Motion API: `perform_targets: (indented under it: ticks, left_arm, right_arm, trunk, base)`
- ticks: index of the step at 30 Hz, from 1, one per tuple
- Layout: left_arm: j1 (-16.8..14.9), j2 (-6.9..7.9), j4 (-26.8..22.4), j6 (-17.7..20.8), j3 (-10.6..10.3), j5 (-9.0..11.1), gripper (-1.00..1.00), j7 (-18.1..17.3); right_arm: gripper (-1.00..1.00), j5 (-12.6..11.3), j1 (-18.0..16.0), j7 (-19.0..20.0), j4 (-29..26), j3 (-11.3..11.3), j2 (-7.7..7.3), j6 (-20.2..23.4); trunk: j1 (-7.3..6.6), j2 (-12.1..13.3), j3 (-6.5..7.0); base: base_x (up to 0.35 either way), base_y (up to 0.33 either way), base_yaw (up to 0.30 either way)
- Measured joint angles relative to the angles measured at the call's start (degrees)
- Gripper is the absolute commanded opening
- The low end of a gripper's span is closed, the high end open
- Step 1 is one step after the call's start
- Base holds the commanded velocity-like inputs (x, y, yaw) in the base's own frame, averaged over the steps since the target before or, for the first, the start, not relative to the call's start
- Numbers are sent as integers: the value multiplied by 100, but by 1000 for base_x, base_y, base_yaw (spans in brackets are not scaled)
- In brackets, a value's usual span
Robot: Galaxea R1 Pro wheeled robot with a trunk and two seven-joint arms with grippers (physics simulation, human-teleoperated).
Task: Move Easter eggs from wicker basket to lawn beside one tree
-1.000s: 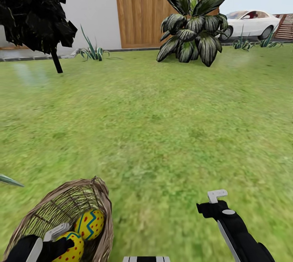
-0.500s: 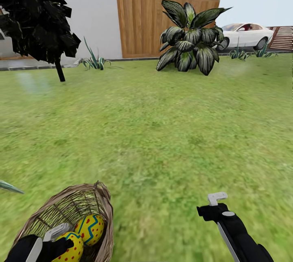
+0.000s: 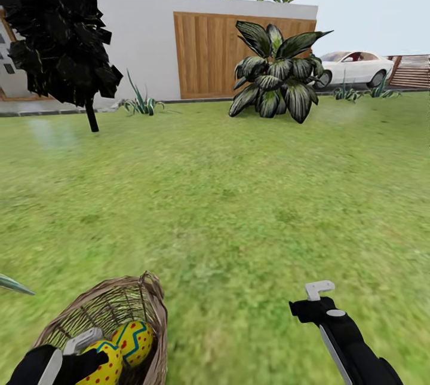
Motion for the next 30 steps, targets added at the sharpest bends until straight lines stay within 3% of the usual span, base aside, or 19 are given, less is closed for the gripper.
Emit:
perform_targets:
  ticks: [7, 30]
  left_arm:
    - [0, 0, 0, 3, 0, 12, -100, -4]
    - [0, 0, -53, 12, 9, 21, -100, -8]
  right_arm:
    - [100, 4, -1, -3, 35, 5, 1, 1]
    - [100, 14, -2, 5, 124, 17, 18, 1]
  trunk:
    - [-15, 10, 155]
    - [-77, 40, 665]
  base:
    - [-131, 0, 0]
    - [-8, 0, 0]
